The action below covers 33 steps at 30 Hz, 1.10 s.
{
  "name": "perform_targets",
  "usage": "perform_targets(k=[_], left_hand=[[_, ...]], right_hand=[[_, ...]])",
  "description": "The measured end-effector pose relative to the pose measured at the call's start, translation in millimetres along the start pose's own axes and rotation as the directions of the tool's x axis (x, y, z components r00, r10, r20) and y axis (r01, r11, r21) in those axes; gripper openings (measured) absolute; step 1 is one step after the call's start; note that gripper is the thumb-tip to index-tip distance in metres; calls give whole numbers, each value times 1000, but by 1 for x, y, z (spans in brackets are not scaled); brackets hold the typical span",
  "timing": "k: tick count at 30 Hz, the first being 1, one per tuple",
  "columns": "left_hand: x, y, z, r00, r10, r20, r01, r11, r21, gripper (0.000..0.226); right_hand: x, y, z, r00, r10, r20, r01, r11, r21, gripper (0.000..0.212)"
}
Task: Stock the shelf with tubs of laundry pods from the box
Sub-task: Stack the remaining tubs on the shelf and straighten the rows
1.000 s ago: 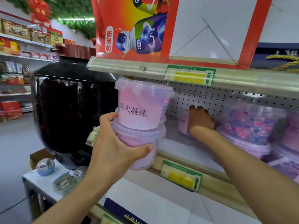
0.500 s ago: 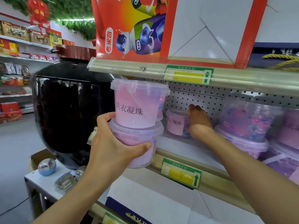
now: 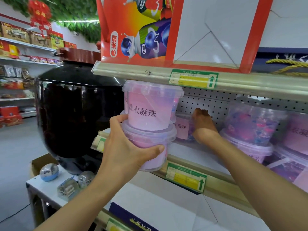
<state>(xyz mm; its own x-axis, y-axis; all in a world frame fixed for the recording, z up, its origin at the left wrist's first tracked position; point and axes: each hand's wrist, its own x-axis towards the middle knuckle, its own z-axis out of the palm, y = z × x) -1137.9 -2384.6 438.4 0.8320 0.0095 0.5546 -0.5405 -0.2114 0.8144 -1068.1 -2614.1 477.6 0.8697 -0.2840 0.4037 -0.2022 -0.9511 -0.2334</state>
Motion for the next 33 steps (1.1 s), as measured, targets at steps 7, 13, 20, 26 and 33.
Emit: perform_targets(k=[7,13,20,26,33], left_hand=[[9,2,30,998,-5,58,5,1000,-2,90],[29,-2,61,995,-15,99,16,1000,-11,85],[42,-16,85,992,-30,119,32,999,-12,88],[45,-21,86,987,-10,158,7,1000,20,84],[47,-27,87,979,19,205,-21,1000,7,85]], right_hand=[[-38,12,-23,983,-85,-165,140,924,355,44],[-66,25,-29,981,-73,-181,174,748,641,35],[-76,27,-14,986,-125,-106,164,721,673,44],[-78,26,-1,990,-103,-93,138,753,643,52],[-78,24,8,992,-81,-92,121,766,631,58]])
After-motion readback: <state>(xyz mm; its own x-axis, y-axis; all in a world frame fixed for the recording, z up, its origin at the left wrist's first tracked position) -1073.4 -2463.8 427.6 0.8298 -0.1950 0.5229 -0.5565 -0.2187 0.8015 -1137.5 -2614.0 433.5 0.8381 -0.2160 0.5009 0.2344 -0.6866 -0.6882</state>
